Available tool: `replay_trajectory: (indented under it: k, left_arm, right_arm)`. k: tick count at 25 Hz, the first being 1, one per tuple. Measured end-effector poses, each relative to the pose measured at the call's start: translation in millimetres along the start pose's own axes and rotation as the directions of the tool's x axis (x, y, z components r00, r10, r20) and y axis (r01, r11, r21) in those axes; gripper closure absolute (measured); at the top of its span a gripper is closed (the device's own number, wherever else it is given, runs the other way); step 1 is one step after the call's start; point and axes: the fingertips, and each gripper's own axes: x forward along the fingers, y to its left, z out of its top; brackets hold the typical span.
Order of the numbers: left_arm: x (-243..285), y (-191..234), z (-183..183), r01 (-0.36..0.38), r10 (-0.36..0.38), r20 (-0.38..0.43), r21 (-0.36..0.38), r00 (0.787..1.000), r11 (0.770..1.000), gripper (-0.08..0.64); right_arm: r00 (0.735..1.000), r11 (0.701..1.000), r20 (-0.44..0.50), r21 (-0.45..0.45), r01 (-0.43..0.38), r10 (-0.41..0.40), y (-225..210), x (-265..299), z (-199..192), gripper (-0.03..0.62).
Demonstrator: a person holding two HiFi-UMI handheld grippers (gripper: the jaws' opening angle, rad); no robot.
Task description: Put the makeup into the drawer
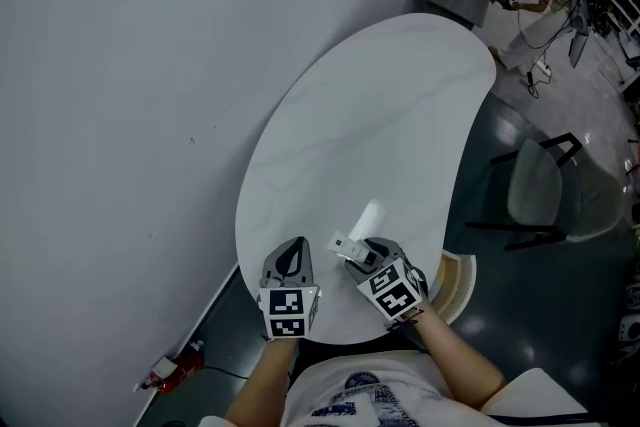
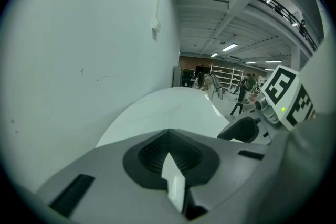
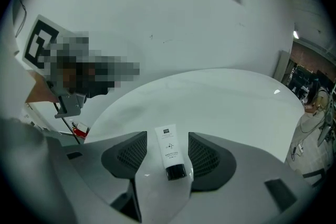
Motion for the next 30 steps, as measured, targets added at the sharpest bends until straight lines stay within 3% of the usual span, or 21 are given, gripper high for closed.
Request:
replay_trajectory:
  k: [11, 30]
  left_arm:
    - [9, 3, -17, -0.026, 0.025, -0.04, -0.036, 0.999, 0.999, 0.518]
    - [13, 20, -29, -0.046, 0.041, -0.068, -0.061, 0.997, 0.997, 0.518]
  right_arm:
    - [0.995, 0.999, -0.092, -0.025, -0.041, 0.039, -3, 30, -25, 0.354]
    - [0.987, 1.0, -0.159, -0.022, -0.022, 0.018, -12, 53, -42, 0.356]
